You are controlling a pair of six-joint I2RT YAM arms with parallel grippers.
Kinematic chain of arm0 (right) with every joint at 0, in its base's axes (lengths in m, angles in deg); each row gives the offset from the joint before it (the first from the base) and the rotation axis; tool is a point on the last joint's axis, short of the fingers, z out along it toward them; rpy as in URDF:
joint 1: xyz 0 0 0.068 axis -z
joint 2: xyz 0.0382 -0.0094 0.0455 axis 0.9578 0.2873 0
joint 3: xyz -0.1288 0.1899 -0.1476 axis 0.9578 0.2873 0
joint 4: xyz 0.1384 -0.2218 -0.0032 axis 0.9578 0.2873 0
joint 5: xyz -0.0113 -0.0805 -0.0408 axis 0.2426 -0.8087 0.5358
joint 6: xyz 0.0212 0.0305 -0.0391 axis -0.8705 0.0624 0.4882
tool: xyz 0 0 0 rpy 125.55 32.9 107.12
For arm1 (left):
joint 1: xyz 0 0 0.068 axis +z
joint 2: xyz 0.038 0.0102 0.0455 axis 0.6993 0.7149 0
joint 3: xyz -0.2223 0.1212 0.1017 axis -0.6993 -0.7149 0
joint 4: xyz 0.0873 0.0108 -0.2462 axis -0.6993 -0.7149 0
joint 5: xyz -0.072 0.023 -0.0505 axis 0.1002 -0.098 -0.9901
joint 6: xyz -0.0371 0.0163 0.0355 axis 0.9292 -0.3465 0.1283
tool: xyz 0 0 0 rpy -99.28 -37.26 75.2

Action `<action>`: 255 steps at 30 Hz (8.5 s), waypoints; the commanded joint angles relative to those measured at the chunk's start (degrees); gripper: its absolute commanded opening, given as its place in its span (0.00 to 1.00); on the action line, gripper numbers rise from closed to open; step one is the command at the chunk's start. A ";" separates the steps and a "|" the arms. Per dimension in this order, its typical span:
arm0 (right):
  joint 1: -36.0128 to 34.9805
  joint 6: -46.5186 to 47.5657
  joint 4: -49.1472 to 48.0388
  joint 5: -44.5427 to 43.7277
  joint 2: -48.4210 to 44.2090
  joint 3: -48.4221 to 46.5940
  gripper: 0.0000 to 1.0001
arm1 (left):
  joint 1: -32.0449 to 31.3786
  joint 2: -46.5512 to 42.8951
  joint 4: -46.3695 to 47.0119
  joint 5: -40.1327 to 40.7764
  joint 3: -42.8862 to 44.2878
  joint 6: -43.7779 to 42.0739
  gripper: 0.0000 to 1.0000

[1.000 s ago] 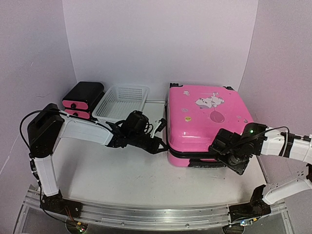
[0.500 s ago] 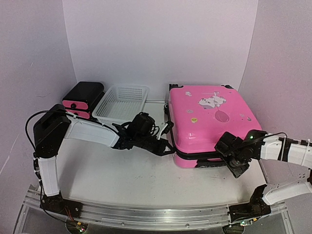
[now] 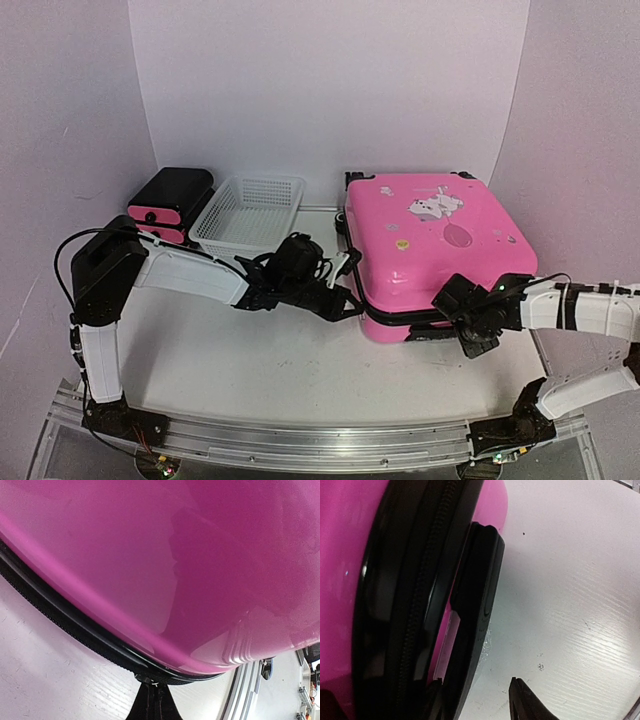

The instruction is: Open, take out, and arrange the luggage

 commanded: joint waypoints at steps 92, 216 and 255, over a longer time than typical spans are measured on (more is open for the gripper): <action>17.96 89.05 23.06 28.96 0.18 -38.43 0.98 | 26.33 -6.89 -10.68 -13.74 16.40 -15.22 0.85; -1.17 148.18 -9.03 47.64 28.26 -55.03 0.98 | 19.13 -2.45 -20.39 -40.15 19.26 -2.67 0.34; 2.93 143.46 -21.76 52.53 36.75 -54.20 0.27 | 18.69 -35.01 -7.76 -11.43 -12.24 -5.33 0.89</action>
